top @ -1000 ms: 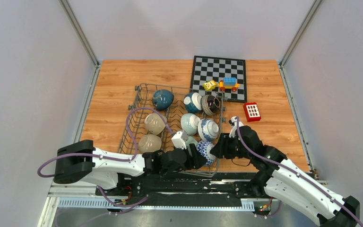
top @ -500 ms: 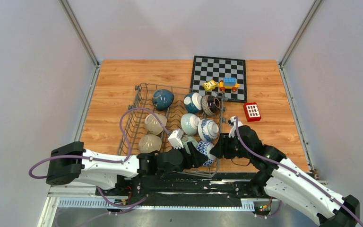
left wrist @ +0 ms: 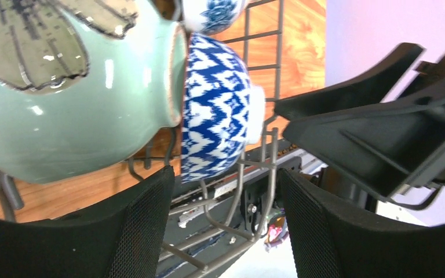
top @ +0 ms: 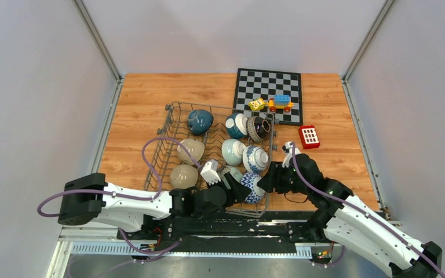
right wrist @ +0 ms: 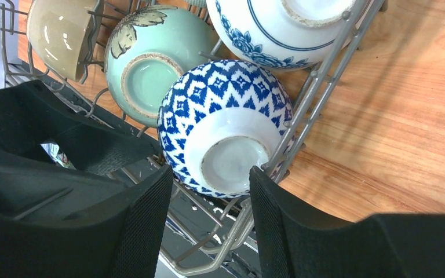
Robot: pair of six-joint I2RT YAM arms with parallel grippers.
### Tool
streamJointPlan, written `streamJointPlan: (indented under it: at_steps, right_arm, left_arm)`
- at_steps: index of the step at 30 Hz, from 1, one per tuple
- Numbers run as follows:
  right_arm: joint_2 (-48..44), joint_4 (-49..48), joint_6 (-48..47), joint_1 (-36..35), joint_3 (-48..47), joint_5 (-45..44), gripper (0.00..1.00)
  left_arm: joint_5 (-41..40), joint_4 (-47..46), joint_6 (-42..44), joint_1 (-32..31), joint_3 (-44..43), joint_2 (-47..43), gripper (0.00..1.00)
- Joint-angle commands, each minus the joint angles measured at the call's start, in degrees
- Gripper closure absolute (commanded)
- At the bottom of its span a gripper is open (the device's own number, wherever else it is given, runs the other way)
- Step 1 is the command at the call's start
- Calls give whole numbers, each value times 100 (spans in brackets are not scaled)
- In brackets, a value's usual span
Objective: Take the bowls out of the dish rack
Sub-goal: Pick up the bowl from the dish rack.
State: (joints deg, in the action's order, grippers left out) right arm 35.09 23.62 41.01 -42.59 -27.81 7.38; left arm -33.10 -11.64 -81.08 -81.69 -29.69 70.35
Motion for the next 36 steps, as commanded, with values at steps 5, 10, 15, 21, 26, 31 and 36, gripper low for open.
streamJointPlan:
  at_steps: [5,10,15,21,26,31,36]
  right_arm:
    - [-65,42,177,-19,-283,-166,44]
    - [-29,-38,192,-21,-237,-102,44]
    - [-25,-93,202,-13,-165,-80,45]
    - [-36,-120,216,-15,-129,-61,45]
    - [-63,-120,216,-13,-96,-28,46]
    - [-105,-120,217,-17,-56,-10,46]
    - [-147,-120,214,-14,24,-75,47]
  left_arm:
    - [-593,341,-487,-84,-214,378,31]
    - [-662,-101,-302,-84,-114,378,32]
    - [-590,-301,-129,-84,-135,422,35]
    - [-449,-475,-112,-84,-209,661,37]
    - [-403,-497,-23,-84,-283,723,38]
    - [-375,-679,141,-84,-278,700,41]
    - [-274,-673,501,-84,-482,760,42]
